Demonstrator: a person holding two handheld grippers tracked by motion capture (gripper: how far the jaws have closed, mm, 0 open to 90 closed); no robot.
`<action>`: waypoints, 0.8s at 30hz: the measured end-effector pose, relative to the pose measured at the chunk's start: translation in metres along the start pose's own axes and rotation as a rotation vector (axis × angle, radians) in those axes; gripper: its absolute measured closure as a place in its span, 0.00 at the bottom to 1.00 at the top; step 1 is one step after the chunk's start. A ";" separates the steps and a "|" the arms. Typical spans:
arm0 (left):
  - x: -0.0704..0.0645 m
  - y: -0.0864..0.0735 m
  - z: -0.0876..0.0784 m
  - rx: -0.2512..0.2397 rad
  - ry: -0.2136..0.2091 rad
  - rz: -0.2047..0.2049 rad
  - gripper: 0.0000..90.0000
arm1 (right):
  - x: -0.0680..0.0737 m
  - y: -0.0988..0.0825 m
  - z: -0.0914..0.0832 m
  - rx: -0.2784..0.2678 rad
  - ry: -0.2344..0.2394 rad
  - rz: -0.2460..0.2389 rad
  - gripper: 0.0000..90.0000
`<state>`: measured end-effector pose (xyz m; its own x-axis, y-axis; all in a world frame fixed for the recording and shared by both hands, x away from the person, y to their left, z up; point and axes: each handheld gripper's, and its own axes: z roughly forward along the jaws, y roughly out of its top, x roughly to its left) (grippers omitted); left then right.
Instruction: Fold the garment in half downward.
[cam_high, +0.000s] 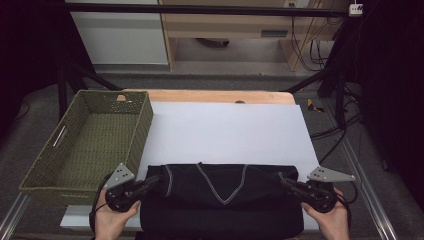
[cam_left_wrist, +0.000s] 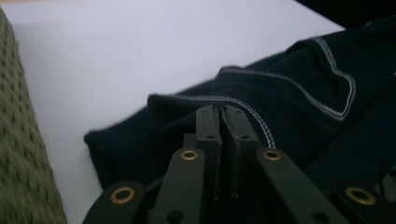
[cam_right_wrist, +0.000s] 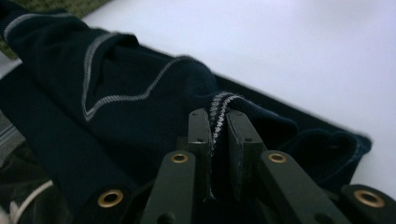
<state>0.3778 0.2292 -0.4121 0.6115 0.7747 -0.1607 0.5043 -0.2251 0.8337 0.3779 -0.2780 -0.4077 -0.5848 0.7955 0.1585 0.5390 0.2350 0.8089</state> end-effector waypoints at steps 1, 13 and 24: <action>-0.001 -0.004 0.000 0.016 -0.002 0.003 0.95 | 0.000 -0.004 0.000 0.010 -0.002 0.006 0.91; -0.010 -0.035 0.003 0.179 0.045 0.002 0.94 | 0.002 -0.040 0.009 0.168 -0.004 0.067 0.89; -0.015 -0.046 0.014 0.259 0.038 0.003 0.89 | 0.004 -0.051 0.022 0.228 -0.029 0.053 0.79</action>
<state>0.3543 0.2193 -0.4552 0.5925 0.7943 -0.1342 0.6446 -0.3676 0.6704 0.3619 -0.2747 -0.4608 -0.5362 0.8251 0.1783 0.6934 0.3100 0.6505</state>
